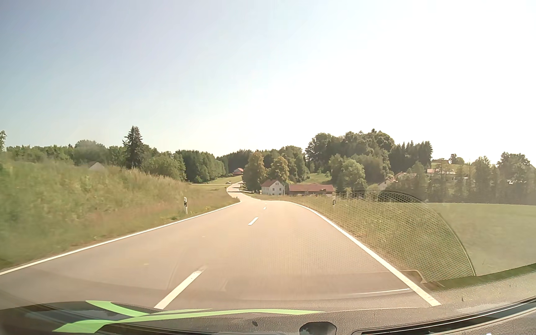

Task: Follow the waypoints while adhering to traffic rules and regulations

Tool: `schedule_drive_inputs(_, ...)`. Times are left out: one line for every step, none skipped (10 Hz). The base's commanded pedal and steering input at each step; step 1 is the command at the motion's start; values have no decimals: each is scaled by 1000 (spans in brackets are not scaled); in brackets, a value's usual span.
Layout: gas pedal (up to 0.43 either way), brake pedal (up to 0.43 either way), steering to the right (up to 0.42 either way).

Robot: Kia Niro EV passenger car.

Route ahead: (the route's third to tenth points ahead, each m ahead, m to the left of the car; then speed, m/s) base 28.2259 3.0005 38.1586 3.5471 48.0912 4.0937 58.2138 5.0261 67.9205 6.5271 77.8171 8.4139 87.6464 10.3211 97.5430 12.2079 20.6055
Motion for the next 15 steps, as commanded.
schedule_drive_inputs(87, 0, -10)
schedule_drive_inputs(110, 0, -10)
schedule_drive_inputs(118, 0, -10)
schedule_drive_inputs(138, 0, -10)
schedule_drive_inputs(150, 0, -10)
schedule_drive_inputs(157, 0, -10)
schedule_drive_inputs(157, 0, -10)
schedule_drive_inputs(157, 0, -10)
schedule_drive_inputs(157, 0, -10)
schedule_drive_inputs(157, 0, -10)
schedule_drive_inputs(157, 0, -11)
schedule_drive_inputs(138, 0, -11)
schedule_drive_inputs(79, 0, -11)
schedule_drive_inputs(20, 0, -11)
schedule_drive_inputs(0, 0, -12)
